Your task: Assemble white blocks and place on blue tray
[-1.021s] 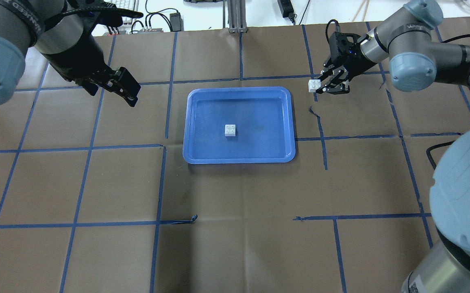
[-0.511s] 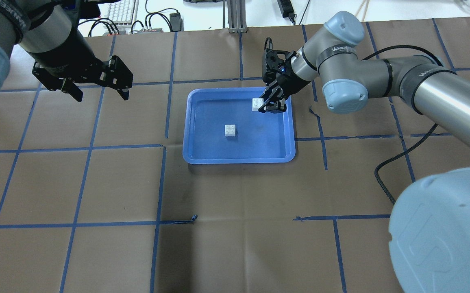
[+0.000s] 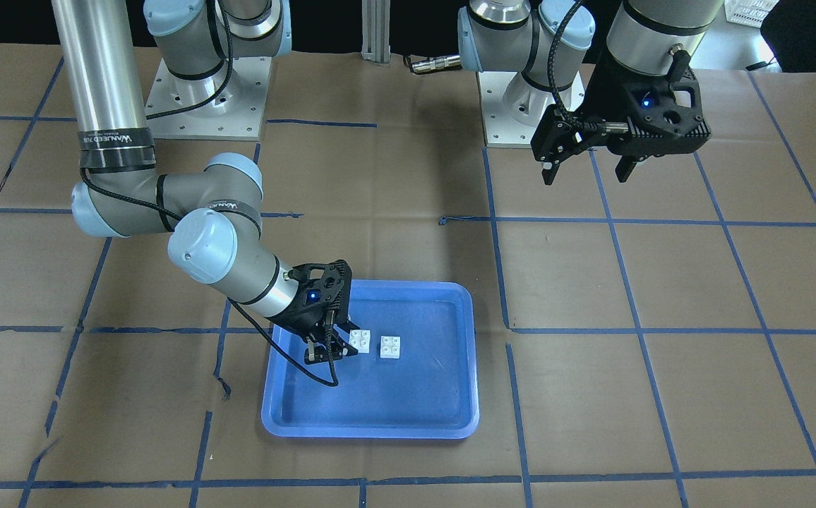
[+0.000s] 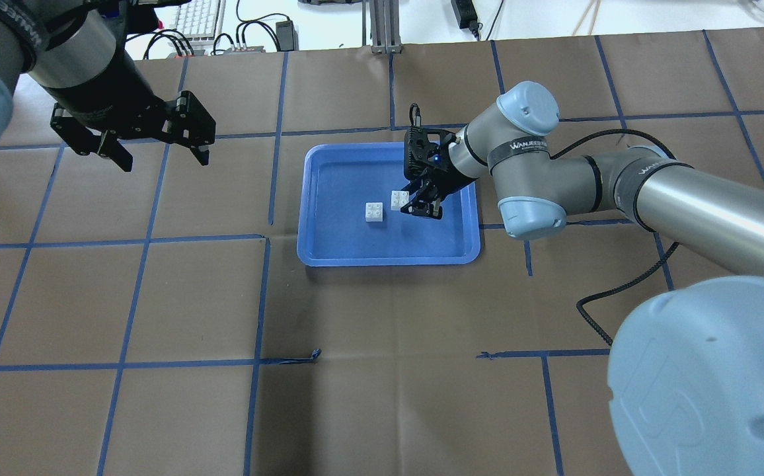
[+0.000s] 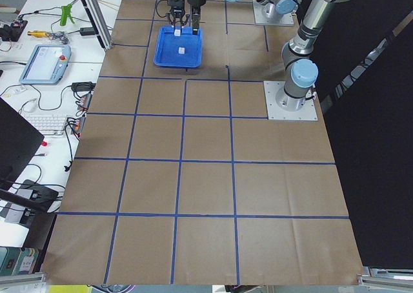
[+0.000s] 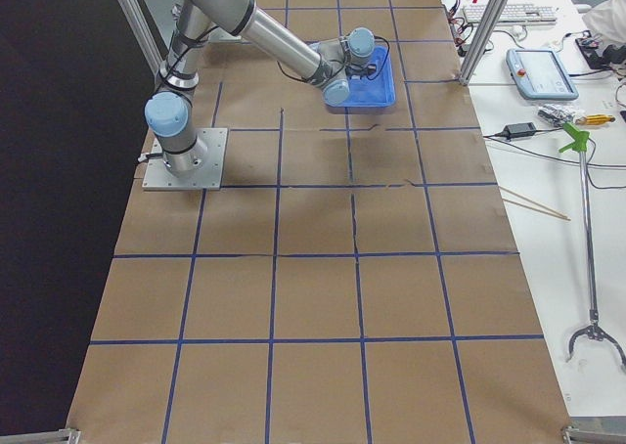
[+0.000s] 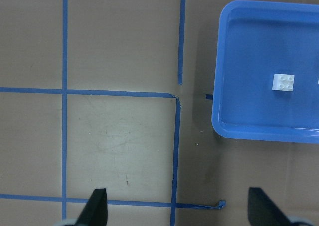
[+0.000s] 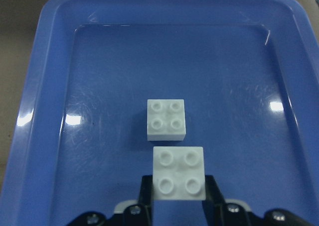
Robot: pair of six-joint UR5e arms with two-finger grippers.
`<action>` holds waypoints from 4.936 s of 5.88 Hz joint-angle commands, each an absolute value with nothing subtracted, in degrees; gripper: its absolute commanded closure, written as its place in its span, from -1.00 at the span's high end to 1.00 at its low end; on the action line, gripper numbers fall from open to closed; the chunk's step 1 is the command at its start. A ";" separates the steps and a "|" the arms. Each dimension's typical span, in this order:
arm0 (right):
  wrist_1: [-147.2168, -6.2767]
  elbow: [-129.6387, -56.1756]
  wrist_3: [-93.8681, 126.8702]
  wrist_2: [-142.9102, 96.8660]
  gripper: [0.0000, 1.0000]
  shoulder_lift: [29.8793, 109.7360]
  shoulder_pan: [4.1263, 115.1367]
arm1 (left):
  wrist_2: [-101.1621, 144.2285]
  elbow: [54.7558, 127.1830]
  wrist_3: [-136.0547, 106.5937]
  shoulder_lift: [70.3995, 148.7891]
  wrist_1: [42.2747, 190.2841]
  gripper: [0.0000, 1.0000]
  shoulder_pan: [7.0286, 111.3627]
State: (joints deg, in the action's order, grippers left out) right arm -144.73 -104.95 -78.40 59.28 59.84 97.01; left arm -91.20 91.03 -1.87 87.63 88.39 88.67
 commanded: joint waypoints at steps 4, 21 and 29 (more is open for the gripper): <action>-147.74 -105.38 -76.12 59.24 -0.24 58.10 97.73 | -91.05 90.88 -1.32 87.80 87.71 0.99 88.42; -148.01 -104.68 -67.89 60.11 0.99 57.74 98.53 | -91.14 91.32 -2.02 88.95 85.78 0.99 88.86; -103.84 -96.07 -14.37 89.88 1.00 83.12 91.67 | -91.14 91.32 -2.02 88.86 85.78 0.99 88.95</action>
State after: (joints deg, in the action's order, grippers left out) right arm -107.83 -96.42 -26.29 85.90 80.03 92.09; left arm -91.14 91.32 -2.02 88.87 85.78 88.94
